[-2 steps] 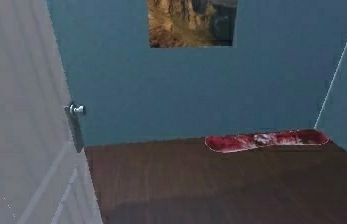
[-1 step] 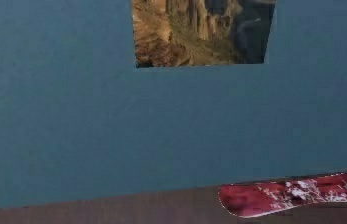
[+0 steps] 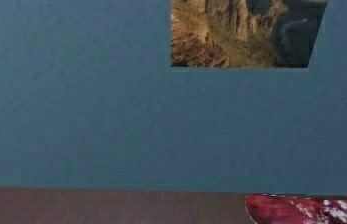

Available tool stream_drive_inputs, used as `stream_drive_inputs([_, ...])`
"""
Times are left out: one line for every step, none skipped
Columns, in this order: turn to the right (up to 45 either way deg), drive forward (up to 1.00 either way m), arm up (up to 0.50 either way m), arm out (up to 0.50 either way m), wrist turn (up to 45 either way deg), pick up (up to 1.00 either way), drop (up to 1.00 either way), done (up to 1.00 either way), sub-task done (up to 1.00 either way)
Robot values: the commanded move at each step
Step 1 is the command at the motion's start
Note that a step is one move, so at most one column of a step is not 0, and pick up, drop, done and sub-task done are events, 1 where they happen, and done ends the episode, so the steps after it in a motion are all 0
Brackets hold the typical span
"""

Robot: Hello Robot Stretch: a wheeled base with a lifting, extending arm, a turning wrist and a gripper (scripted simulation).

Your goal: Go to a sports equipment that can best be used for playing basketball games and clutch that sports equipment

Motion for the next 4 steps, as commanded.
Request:
stream_drive_inputs([0.0, 0.35, 0.0, 0.0, 0.0, 0.0, 0.0, 0.0, 0.0])
stream_drive_inputs([21.0, 0.0, 0.0, 0.0, 0.0, 0.0, 0.0, 0.0, 0.0])
stream_drive_inputs([0.0, 0.15, 0.0, 0.0, 0.0, 0.0, 0.0, 0.0, 0.0])
stream_drive_inputs([-45.0, 0.0, 0.0, 0.0, 0.0, 0.0, 0.0, 0.0, 0.0])
